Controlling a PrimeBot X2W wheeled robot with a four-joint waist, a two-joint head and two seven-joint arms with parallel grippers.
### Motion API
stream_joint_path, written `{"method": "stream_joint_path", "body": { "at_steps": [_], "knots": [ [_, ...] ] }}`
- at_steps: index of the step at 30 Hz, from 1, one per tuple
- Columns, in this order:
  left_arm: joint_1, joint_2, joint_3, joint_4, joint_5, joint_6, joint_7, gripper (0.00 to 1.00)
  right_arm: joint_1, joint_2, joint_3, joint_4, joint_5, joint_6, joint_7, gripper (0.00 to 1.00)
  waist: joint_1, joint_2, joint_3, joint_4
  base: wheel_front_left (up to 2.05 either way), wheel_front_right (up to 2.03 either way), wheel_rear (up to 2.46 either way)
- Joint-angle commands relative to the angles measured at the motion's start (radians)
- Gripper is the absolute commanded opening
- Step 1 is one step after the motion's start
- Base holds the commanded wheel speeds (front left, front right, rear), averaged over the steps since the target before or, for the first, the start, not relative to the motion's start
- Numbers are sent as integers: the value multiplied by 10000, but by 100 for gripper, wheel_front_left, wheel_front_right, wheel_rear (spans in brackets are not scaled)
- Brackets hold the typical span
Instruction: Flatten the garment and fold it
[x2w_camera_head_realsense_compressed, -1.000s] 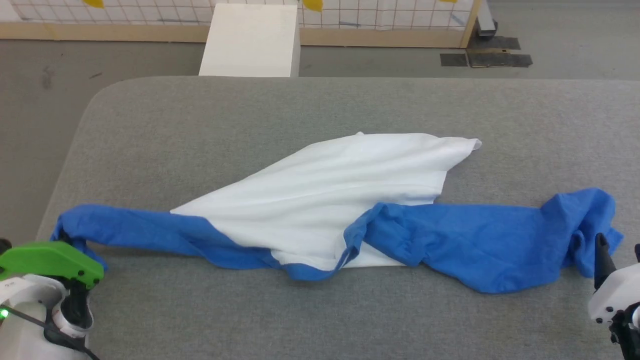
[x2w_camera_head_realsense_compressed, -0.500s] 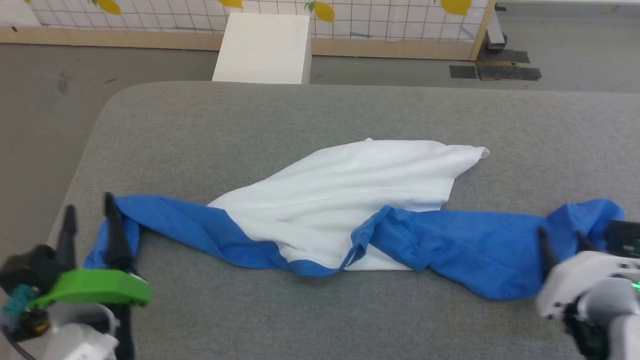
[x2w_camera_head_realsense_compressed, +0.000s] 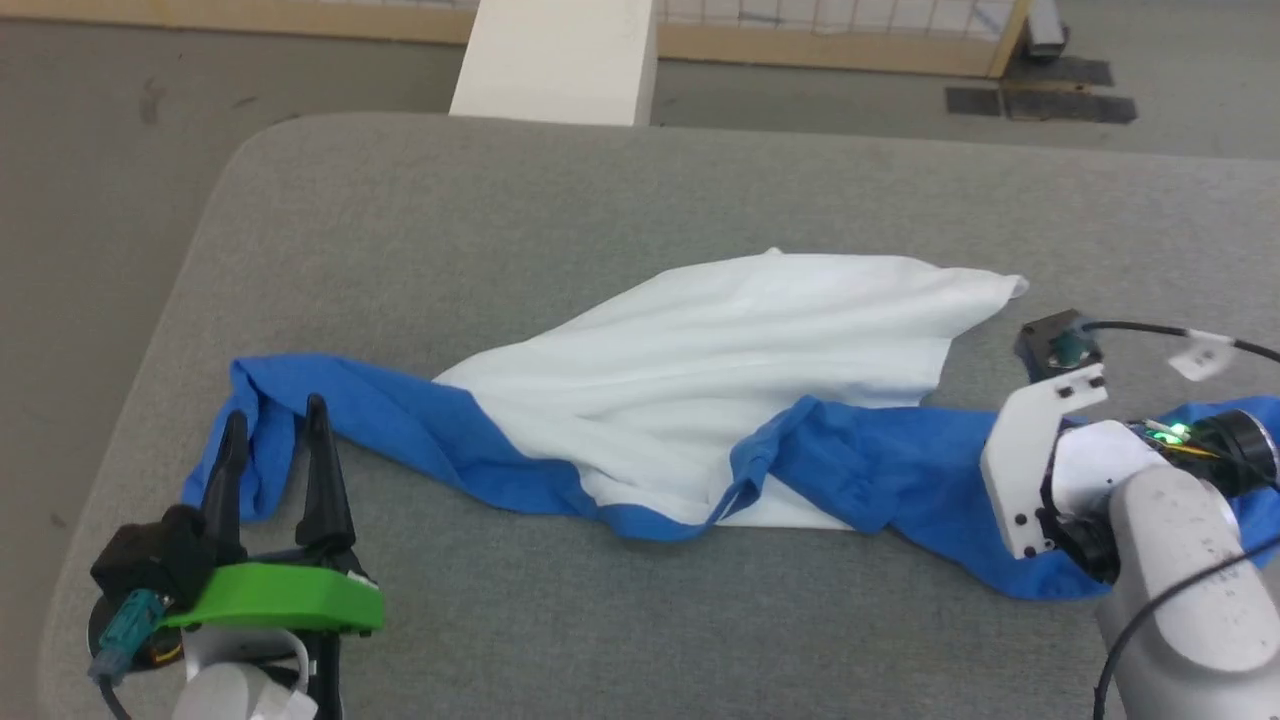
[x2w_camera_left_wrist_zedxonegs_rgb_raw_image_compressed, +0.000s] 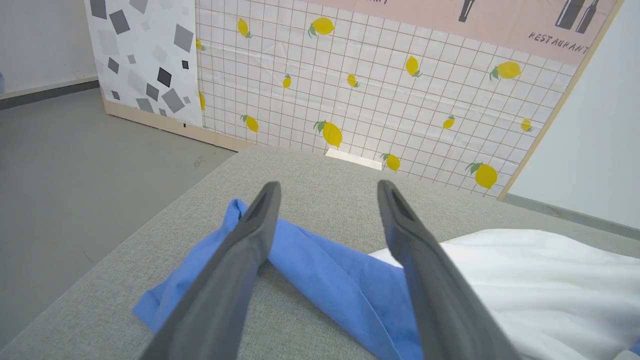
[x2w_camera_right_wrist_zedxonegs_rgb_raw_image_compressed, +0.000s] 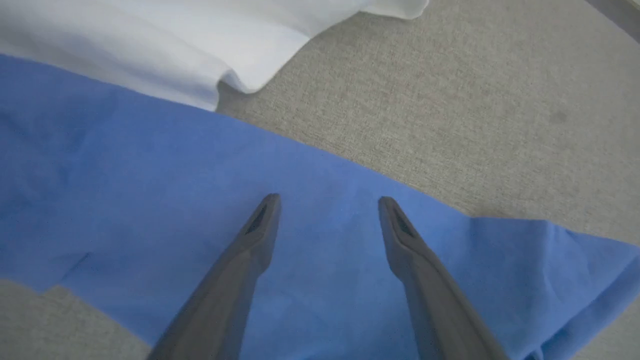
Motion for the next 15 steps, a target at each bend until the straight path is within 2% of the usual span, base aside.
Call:
{"method": "stream_joint_path", "body": {
  "at_steps": [1,8,9,10,11,15],
  "knots": [
    [-245,-75,13,-41,146,-116,-46,100,-181,-119,269,272,-95,-15,296,100,0,0,285,256,0,0,0],
    [-420,-330,145,-17,438,-341,-46,100,-228,-389,1309,1234,426,-15,1401,100,0,0,541,406,0,0,0],
    [-422,-365,168,24,461,-362,-46,100,-213,-412,1346,1293,590,-15,1563,51,0,0,563,396,0,0,0],
    [-434,-390,192,38,485,-379,-46,100,-223,-423,1350,1276,711,-15,1588,19,0,0,575,383,0,0,0],
    [-445,-418,224,57,517,-400,-47,100,-240,-437,1345,1203,843,-15,1542,0,0,0,567,361,0,0,0],
    [-441,-511,319,148,586,-465,-47,100,-300,-443,681,544,1384,-15,561,0,0,0,383,275,0,0,0]
  ]
}}
